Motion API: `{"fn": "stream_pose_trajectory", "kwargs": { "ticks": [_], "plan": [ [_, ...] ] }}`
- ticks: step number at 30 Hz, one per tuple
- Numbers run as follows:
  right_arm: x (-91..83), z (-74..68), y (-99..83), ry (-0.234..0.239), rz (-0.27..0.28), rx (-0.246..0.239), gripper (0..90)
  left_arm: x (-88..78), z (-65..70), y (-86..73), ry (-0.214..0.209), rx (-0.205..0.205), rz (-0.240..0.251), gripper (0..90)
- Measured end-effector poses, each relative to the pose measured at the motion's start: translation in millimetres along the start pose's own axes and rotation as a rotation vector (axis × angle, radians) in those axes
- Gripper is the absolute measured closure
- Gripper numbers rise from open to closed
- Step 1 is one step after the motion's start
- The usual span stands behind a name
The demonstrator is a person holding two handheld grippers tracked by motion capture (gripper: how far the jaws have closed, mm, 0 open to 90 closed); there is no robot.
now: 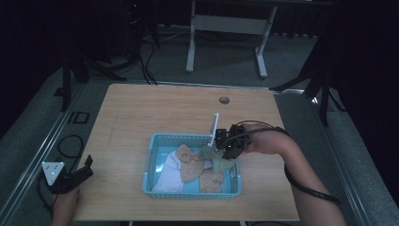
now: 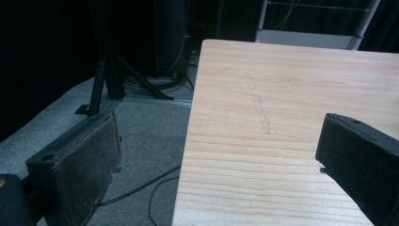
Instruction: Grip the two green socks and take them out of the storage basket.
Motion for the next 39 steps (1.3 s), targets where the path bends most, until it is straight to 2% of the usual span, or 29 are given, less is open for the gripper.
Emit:
{"fn": "stream_pose_trajectory", "kwargs": {
  "ticks": [3, 5, 6, 8, 9, 10, 14, 15, 20, 23, 26, 35, 39],
  "plan": [
    [-3.9, 0.2, -17.1, -0.007, 0.000, 0.031, 78.6, 0.1, 0.0, 0.0, 0.000, 0.000, 0.000, 0.7],
    [-5.3, 0.0, -22.4, -0.008, 0.005, 0.040, 78.6, 0.1, 0.0, 0.0, 0.000, 0.000, 0.000, 0.7],
    [-7.8, -0.6, -33.7, -0.010, 0.007, 0.060, 78.6, 0.1, -0.1, -0.1, 0.001, 0.000, -0.002, 0.7],
    [-9.4, -1.2, -44.9, -0.013, 0.008, 0.081, 78.6, 0.2, -0.2, -0.1, 0.002, -0.001, -0.002, 0.7],
    [-9.4, -1.2, -44.9, -0.013, 0.008, 0.081, 78.6, 0.2, -0.2, -0.1, 0.002, -0.001, -0.002, 0.7],
    [-9.6, -1.9, -56.2, -0.014, 0.004, 0.097, 78.6, 0.3, -0.1, -0.2, 0.003, 0.001, -0.004, 0.7],
    [-8.6, -4.6, -78.9, -0.008, -0.005, 0.133, 78.6, 0.2, -0.3, -0.2, 0.003, 0.002, -0.004, 0.7],
    [-8.6, -4.6, -78.9, -0.008, -0.005, 0.133, 78.6, 0.2, -0.3, -0.2, 0.003, 0.002, -0.004, 0.7],
    [-9.6, -8.9, -109.3, -0.008, -0.010, 0.200, 78.6, 0.2, -0.1, -0.2, 0.002, -0.001, -0.004, 0.7],
    [-9.4, -11.0, -117.1, -0.008, -0.014, 0.213, 78.6, 0.2, -0.1, -0.2, 0.002, -0.001, -0.003, 0.7],
    [-8.6, -15.8, -132.7, -0.009, -0.006, 0.242, 78.6, 0.4, -0.1, -0.3, 0.003, 0.002, -0.005, 0.7],
    [-1.7, -23.4, -143.7, -0.008, 0.034, 0.276, 78.5, 0.5, -0.2, -0.4, 0.005, 0.002, -0.006, 0.7],
    [10.8, -26.6, -146.6, -0.002, 0.034, 0.288, 78.5, 0.3, -0.5, -0.5, 0.006, 0.001, -0.008, 0.7]
  ]
}}
Point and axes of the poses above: each handheld gripper's, and its own axes: x roughly forward along the jaws, y roughly out of its top, z roughly to its right, the point moved 9 cm from there along x, roughly forward along the jaws, and after that the axes turned 3 degrees about -x, right-handed, at the moved point
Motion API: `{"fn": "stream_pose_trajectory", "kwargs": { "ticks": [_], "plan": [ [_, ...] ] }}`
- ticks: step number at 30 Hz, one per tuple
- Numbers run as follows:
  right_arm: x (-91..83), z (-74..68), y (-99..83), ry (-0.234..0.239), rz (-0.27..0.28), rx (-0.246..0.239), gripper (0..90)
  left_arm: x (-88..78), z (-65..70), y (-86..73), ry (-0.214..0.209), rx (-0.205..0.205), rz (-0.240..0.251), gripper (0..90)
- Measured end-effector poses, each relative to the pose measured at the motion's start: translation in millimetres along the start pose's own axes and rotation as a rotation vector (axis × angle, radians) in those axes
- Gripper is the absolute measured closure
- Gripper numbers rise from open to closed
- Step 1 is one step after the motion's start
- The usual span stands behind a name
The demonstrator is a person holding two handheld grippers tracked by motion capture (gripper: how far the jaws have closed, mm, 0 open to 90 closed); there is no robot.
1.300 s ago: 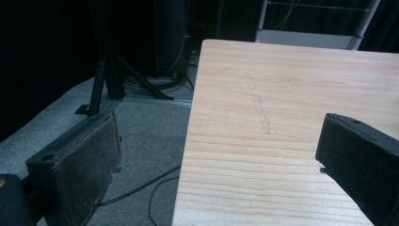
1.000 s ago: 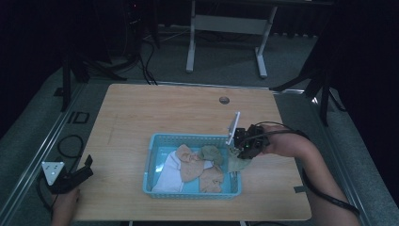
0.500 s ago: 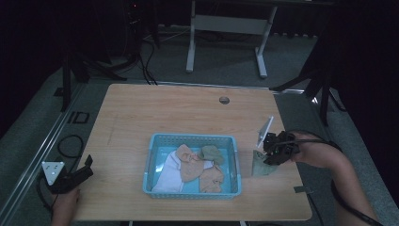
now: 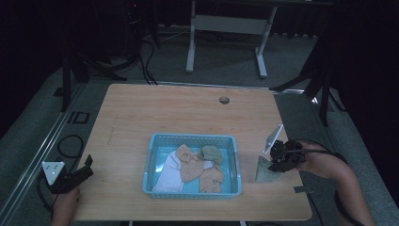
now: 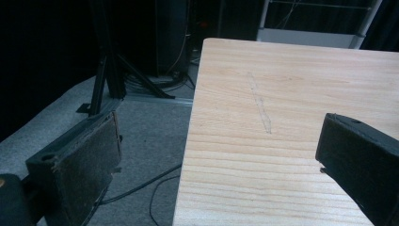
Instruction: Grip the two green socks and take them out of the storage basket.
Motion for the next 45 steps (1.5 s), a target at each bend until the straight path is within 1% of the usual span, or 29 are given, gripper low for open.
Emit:
{"fn": "stream_pose_trajectory", "kwargs": {
  "ticks": [1, 2, 3, 5, 6, 7, 8, 9, 10, 11, 12, 13, 14, 15, 16, 19, 20, 21, 22, 25, 27, 30, 33, 34, 35, 38, 42, 45],
  "plan": [
    [8.3, -2.8, -0.9, 0.020, 0.007, 0.003, 78.4, 0.0, -0.2, 0.0, 0.000, 0.000, -0.001, 0.7],
    [8.3, -2.8, -0.9, 0.020, 0.007, 0.003, 78.4, 0.1, -0.1, 0.0, 0.000, 0.000, -0.001, 0.7],
    [18.0, -4.8, -2.7, 0.031, -0.004, 0.006, 78.4, 0.2, 0.1, 0.0, 0.000, 0.001, 0.000, 0.7],
    [26.0, -7.4, -3.2, 0.050, -0.006, -0.002, 78.4, 0.0, 0.0, 0.0, 0.001, 0.001, 0.001, 0.7],
    [26.0, -7.4, -3.2, 0.050, -0.006, -0.002, 78.4, 0.0, 0.0, 0.0, 0.001, 0.001, 0.001, 0.7],
    [37.1, -9.9, -3.9, 0.072, -0.014, -0.002, 78.4, 0.1, 0.0, 0.0, 0.001, 0.000, 0.000, 0.7],
    [37.1, -9.9, -3.9, 0.072, -0.014, -0.002, 78.4, 0.1, 0.0, 0.0, 0.001, 0.000, 0.000, 0.7],
    [46.1, -10.7, -4.9, 0.080, -0.026, -0.002, 78.4, 0.3, 0.0, 0.0, 0.001, 0.001, -0.001, 0.7],
    [46.1, -10.7, -4.9, 0.080, -0.026, -0.002, 78.4, 0.3, 0.0, 0.0, 0.001, 0.001, -0.001, 0.7],
    [56.9, -12.8, -5.4, 0.095, -0.034, -0.003, 78.4, 0.2, -0.1, 0.0, 0.001, 0.000, -0.001, 0.7],
    [56.9, -12.8, -5.4, 0.095, -0.034, -0.003, 78.4, 0.2, -0.1, 0.0, 0.001, 0.000, -0.001, 0.7],
    [69.0, -16.0, -6.4, 0.115, -0.048, -0.015, 78.3, 0.1, -0.1, 0.0, 0.001, 0.000, 0.000, 0.7],
    [69.0, -16.0, -6.4, 0.115, -0.048, -0.015, 78.3, 0.1, -0.1, 0.0, 0.001, 0.000, 0.000, 0.7],
    [77.3, -18.2, -7.0, 0.129, -0.058, -0.016, 78.3, 0.0, 0.0, -0.1, 0.001, 0.001, 0.000, 0.7],
    [81.6, -18.9, -7.0, 0.137, -0.059, -0.019, 78.3, 0.0, 0.0, -0.1, 0.001, 0.001, 0.000, 0.7],
    [91.3, -17.8, -7.6, 0.144, -0.064, -0.009, 78.2, 0.0, 0.0, -0.1, 0.000, 0.001, -0.001, 0.7],
    [91.3, -17.8, -7.6, 0.144, -0.064, -0.009, 78.2, 0.0, 0.0, -0.1, 0.000, 0.001, -0.001, 0.7],
    [97.1, -14.9, -9.1, 0.142, -0.071, -0.001, 78.1, 0.0, 0.1, -0.1, -0.001, 0.002, -0.001, 0.7],
    [97.1, -14.9, -9.1, 0.142, -0.071, -0.001, 78.1, 0.0, 0.1, -0.1, -0.001, 0.002, -0.001, 0.7],
    [106.0, -10.0, -10.2, 0.139, -0.085, 0.010, 77.5, 0.1, 0.2, 0.0, 0.000, 0.002, 0.000, 0.7],
    [109.1, -8.1, -10.1, 0.138, -0.088, 0.007, 77.1, 0.1, 0.2, 0.0, 0.000, 0.003, 0.000, 0.7],
    [111.6, -5.6, -9.7, 0.145, -0.090, 0.012, 76.4, 0.1, 0.2, 0.0, 0.000, 0.002, 0.000, 0.7],
    [111.5, -4.2, -9.6, 0.140, -0.093, 0.016, 75.1, 0.1, 0.2, -0.1, -0.001, 0.003, -0.001, 0.7],
    [108.5, -1.6, -9.3, 0.138, -0.099, 0.025, 63.0, 0.0, 0.2, -0.1, -0.001, 0.002, -0.001, 0.7],
    [105.7, 0.7, -8.8, 0.127, -0.097, 0.027, 60.6, 0.1, 0.1, -0.1, -0.001, 0.002, -0.001, 0.7],
    [95.2, 7.3, -6.5, 0.100, -0.090, 0.037, 58.3, 0.0, 0.1, -0.1, -0.002, 0.002, -0.002, 0.7],
    [79.6, 12.1, -0.4, 0.073, -0.092, 0.023, 55.1, 0.2, 0.1, -0.1, -0.002, 0.001, -0.002, 0.7],
    [66.5, 15.6, 7.9, 0.052, -0.088, 0.006, 53.0, 0.2, 0.1, -0.1, -0.003, 0.001, -0.002, 0.7]
  ]
}}
Point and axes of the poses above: each handheld gripper's, and its own axes: x roughly forward along the jaws, y roughly out of its top, z roughly to its right, the point moved 9 cm from there along x, roughly forward along the jaws, and after that the axes turned 3 degrees about -x, right-handed, at the moved point
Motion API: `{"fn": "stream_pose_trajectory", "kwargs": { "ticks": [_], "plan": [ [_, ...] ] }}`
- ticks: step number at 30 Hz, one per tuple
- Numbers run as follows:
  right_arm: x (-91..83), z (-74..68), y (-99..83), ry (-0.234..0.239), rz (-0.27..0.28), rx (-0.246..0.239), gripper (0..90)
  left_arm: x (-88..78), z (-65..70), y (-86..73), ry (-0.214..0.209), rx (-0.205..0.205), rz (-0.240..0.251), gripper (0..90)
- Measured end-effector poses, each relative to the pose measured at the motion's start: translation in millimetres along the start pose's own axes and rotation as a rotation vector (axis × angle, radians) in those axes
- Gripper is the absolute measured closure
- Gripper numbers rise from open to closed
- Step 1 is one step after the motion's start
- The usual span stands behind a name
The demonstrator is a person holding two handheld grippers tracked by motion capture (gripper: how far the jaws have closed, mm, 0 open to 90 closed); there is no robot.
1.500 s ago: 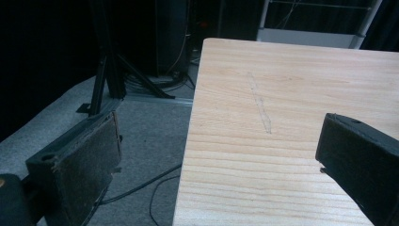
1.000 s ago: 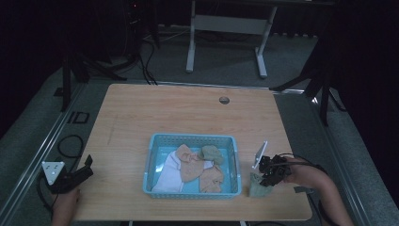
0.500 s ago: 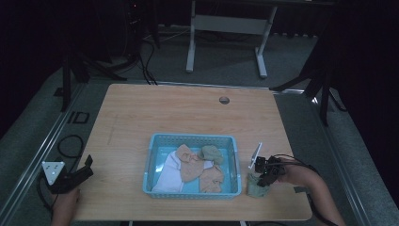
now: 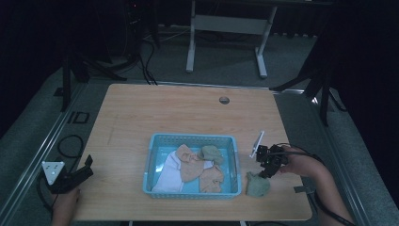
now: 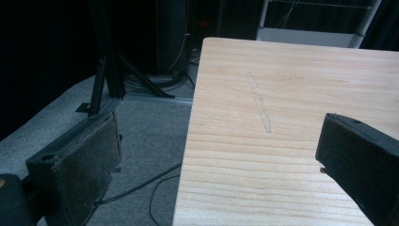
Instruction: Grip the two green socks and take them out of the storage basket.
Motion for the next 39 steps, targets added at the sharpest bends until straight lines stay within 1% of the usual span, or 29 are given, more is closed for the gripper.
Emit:
{"fn": "stream_pose_trajectory", "kwargs": {
  "ticks": [2, 8, 16, 18, 20, 23, 27, 33, 39],
  "plan": [
    [-7.2, 0.8, 5.4, -0.009, 0.011, -0.009, 52.7, 0.0, -0.1, 0.0, 0.000, 0.000, 0.000, 0.7],
    [-28.7, 0.3, 26.6, -0.026, 0.020, -0.051, 52.1, 0.0, -0.1, 0.0, -0.001, 0.000, -0.001, 0.7],
    [-49.4, -1.3, 58.0, -0.049, 0.034, -0.104, 52.2, -0.1, -0.4, 0.1, 0.000, -0.002, 0.001, 0.7],
    [-51.1, -1.6, 65.1, -0.053, 0.025, -0.116, 52.1, 0.0, -0.3, 0.1, -0.001, -0.002, 0.001, 0.7],
    [-51.8, -2.9, 74.7, -0.052, 0.018, -0.139, 52.2, -0.1, -0.2, 0.1, -0.002, -0.003, 0.002, 0.7],
    [-52.1, -4.3, 87.2, -0.053, 0.028, -0.158, 52.1, 0.0, -0.2, 0.3, -0.002, -0.005, 0.004, 0.7],
    [-50.4, -5.7, 101.6, -0.052, 0.027, -0.183, 52.2, -0.1, -0.2, 0.3, -0.002, -0.005, 0.004, 0.7],
    [-45.0, -6.9, 124.1, -0.045, 0.029, -0.215, 52.4, -0.3, -0.1, 0.4, -0.003, -0.006, 0.006, 0.7],
    [-36.3, -8.4, 142.6, -0.035, 0.017, -0.243, 52.4, -0.3, -0.1, 0.5, -0.005, -0.007, 0.007, 0.7]
  ]
}}
Point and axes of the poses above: each handheld gripper's, and its own axes: x roughly forward along the jaws, y roughly out of its top, z roughly to its right, the point moved 9 cm from there along x, roughly forward along the jaws, and after that the axes turned 3 degrees about -x, right-handed, at the moved point
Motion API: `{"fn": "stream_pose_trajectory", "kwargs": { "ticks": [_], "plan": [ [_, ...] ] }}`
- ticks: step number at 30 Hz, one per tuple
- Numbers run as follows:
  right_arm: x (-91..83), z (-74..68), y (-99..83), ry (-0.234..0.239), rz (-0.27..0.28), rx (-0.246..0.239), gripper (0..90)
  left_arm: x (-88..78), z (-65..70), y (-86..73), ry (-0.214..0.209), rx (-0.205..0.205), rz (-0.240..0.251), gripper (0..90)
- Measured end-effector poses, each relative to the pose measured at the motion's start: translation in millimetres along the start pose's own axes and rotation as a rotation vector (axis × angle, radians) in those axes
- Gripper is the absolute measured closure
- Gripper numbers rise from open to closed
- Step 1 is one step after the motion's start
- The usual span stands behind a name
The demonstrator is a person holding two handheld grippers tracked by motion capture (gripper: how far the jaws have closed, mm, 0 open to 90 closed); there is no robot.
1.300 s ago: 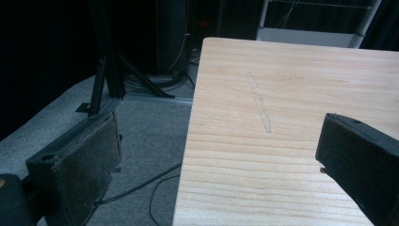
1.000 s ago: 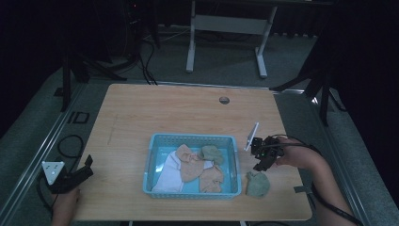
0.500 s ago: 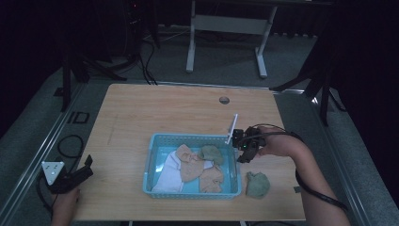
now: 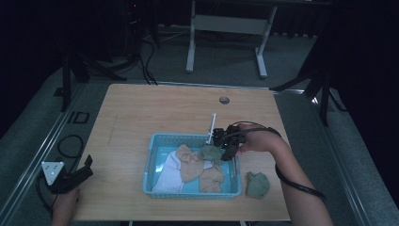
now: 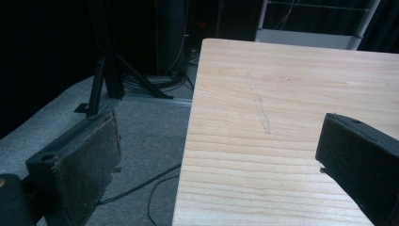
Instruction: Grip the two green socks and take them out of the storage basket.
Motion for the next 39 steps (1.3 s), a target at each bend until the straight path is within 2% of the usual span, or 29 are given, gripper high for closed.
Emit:
{"fn": "stream_pose_trajectory", "kwargs": {
  "ticks": [7, 14, 20, 23, 28, 32, 37, 39],
  "plan": [
    [10.6, 1.3, 17.9, 0.008, -0.017, -0.038, 53.6, -0.1, 0.2, 0.0, -0.003, 0.000, 0.001, 0.7],
    [21.5, 2.9, 32.2, 0.026, -0.030, -0.051, 53.4, -0.3, 0.3, 0.0, -0.004, 0.000, 0.002, 0.7],
    [38.4, 4.7, 33.1, 0.032, -0.063, -0.047, 53.0, -0.3, 0.5, 0.0, -0.005, 0.001, 0.001, 0.7],
    [46.4, 7.2, 34.3, 0.032, -0.052, -0.038, 53.1, -0.4, 0.5, 0.0, -0.006, 0.001, 0.002, 0.7],
    [57.5, 8.9, 32.6, 0.027, -0.083, -0.034, 53.0, -0.3, 0.5, 0.0, -0.006, 0.000, 0.002, 0.7],
    [66.1, 13.5, 31.7, 0.022, -0.093, -0.010, 53.5, -0.2, 0.6, 0.0, -0.007, 0.000, 0.002, 0.7],
    [70.9, 19.0, 31.0, -0.005, -0.096, -0.001, 62.0, -0.3, 0.6, 0.1, -0.007, 0.001, 0.002, 0.7],
    [72.3, 20.7, 30.8, -0.017, -0.101, 0.005, 69.6, -0.3, 0.6, 0.1, -0.007, -0.001, 0.002, 0.7]
  ]
}}
Point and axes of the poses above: each handheld gripper's, and its own axes: x roughly forward along the jaws, y roughly out of its top, z roughly to its right, the point moved 9 cm from there along x, roughly forward along the jaws, and after that the axes turned 3 degrees about -x, right-handed, at the moved point
